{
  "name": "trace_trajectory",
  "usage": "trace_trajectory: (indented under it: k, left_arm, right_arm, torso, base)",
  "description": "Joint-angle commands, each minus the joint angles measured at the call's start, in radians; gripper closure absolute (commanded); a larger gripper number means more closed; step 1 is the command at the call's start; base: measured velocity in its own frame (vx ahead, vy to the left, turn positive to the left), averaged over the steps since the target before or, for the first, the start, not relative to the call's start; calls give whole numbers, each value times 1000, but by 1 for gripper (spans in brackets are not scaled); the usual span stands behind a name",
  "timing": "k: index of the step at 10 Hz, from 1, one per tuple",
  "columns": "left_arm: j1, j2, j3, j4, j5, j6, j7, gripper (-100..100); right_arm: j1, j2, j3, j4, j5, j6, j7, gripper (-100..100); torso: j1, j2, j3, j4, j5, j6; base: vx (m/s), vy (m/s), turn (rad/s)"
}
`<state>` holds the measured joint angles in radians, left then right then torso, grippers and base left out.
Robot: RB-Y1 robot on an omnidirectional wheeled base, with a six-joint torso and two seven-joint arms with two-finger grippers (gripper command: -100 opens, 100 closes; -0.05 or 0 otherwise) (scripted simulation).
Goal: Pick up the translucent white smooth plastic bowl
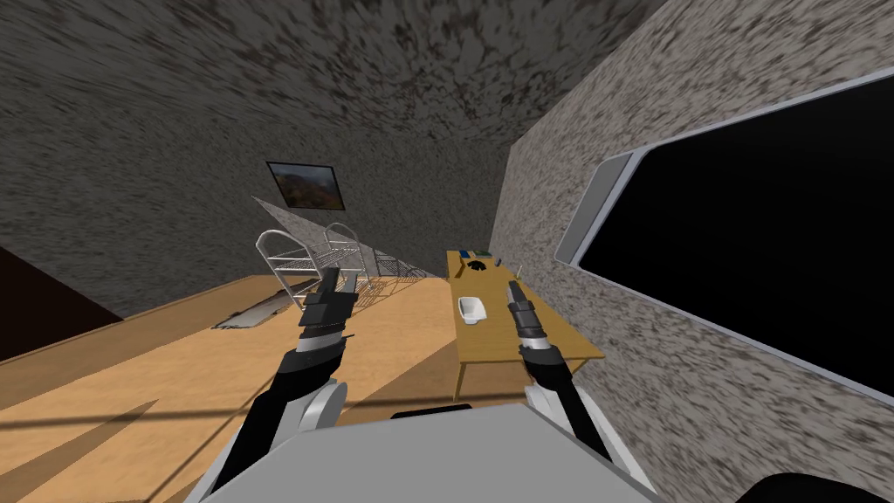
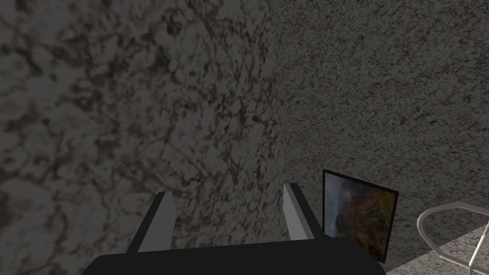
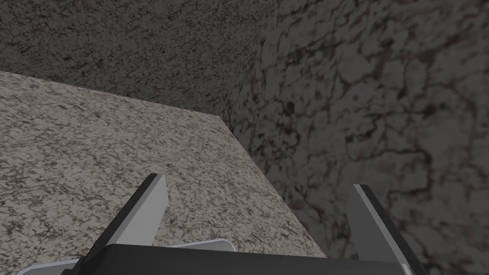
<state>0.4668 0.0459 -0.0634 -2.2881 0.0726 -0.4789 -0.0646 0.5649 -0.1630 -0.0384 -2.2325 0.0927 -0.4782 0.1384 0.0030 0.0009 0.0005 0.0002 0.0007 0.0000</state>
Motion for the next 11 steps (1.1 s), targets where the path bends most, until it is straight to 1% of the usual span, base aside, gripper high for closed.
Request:
trace_trajectory:
  k: [1, 4, 5, 6, 7, 8, 11]
  left_arm:
    - [0, 0, 0, 0, 0, 0, 0, 0]
    - [0, 0, 0, 0, 0, 0, 0, 0]
    - [0, 0, 0, 0, 0, 0, 0, 0]
    - [0, 0, 0, 0, 0, 0, 0, 0]
    - [0, 0, 0, 0, 0, 0, 0, 0]
    - [0, 0, 0, 0, 0, 0, 0, 0]
    - [0, 0, 0, 0, 0, 0, 0, 0]
  right_arm:
    - [40, -33, 7, 3, 23, 30, 14, -100]
    - [123, -119, 24, 54, 91, 101, 52, -100]
    - [158, -150, 32, 73, 117, 126, 67, -100]
    - [160, -154, 32, 73, 117, 126, 67, -100]
    - [192, -185, 40, 93, 144, 151, 82, -100]
    - [192, -185, 40, 93, 144, 151, 82, -100]
    - [289, -277, 67, 156, 233, 226, 133, -100]
  torso:
    - [0, 0, 0, 0, 0, 0]
    - [1, 0, 0, 0, 0, 0]
    - [1, 0, 0, 0, 0, 0]
    - [2, 0, 0, 0, 0, 0]
    - [0, 0, 0, 0, 0, 0]
    - [0, 0, 0, 0, 0, 0]
    - [1, -1, -1, 0, 0, 0]
  base:
    - [-11, 39, 58]
    - [-9, 62, 134]
    - [0, 80, 176]
    - [-2, 48, 34]
    - [1, 45, 113]
    - [4, 33, 57]
    - [17, 62, 195]
